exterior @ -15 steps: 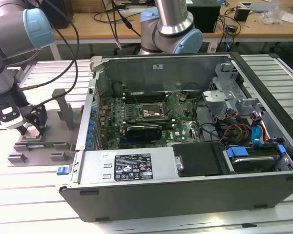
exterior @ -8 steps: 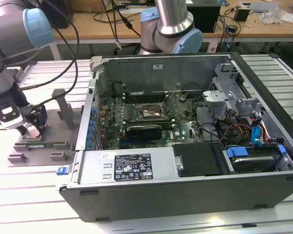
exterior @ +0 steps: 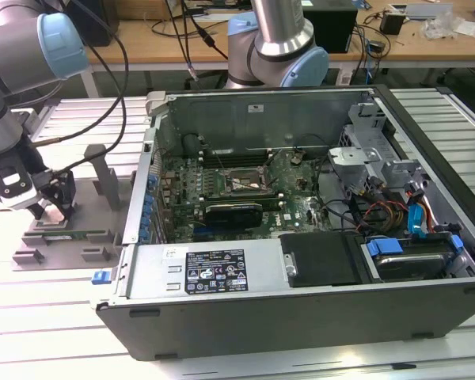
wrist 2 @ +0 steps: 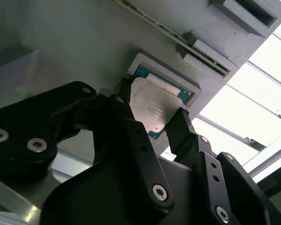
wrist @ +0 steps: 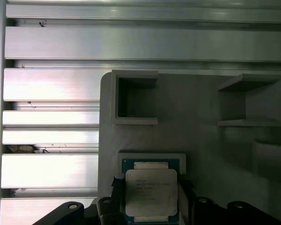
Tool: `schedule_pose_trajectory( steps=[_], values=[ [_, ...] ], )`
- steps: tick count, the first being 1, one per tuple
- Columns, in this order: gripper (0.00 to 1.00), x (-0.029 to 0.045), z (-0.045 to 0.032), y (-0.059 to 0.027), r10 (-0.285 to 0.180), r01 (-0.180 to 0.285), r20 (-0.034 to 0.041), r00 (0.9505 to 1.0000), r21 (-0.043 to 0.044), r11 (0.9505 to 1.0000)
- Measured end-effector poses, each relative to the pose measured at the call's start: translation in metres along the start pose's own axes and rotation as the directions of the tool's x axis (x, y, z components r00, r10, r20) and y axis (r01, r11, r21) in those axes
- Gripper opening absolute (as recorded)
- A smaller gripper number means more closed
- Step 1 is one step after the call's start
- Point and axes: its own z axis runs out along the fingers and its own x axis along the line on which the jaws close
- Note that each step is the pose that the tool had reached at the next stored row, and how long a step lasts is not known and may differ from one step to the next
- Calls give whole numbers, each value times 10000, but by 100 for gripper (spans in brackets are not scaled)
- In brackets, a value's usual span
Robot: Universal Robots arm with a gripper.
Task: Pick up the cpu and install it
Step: 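Pick up the cpu and move it towards the insertion slot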
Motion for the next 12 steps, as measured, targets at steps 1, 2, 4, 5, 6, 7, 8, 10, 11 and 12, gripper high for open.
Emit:
schedule_pose_trajectory(
  steps=[1, 2, 4, 5, 6, 7, 8, 10, 11, 12],
  values=[
    [54, 0, 0, 0, 0, 0, 0, 10000, 0, 10000],
    [54, 0, -1, 0, 0, 0, 0, 10000, 0, 10000],
    [54, 0, -22, 1, 0, 0, -2, 10000, 1, 10000],
    [54, -2, -64, 3, 1, -1, -2, 10000, 1, 10000],
    [54, -3, -96, 5, 1, -1, -1, 10000, 0, 10000],
    [54, -4, -119, 6, 0, 0, 0, 10000, 0, 10000],
    [54, -6, -154, 8, 1, -1, -1, 10000, 1, 10000],
    [54, -7, -185, 9, 0, 0, 0, 10000, 0, 10000],
    [54, -8, -192, 9, 0, 0, -1, 10000, 0, 10000],
    [54, -8, -198, 10, 0, 0, 1, 10000, 1, 10000]
  ],
)
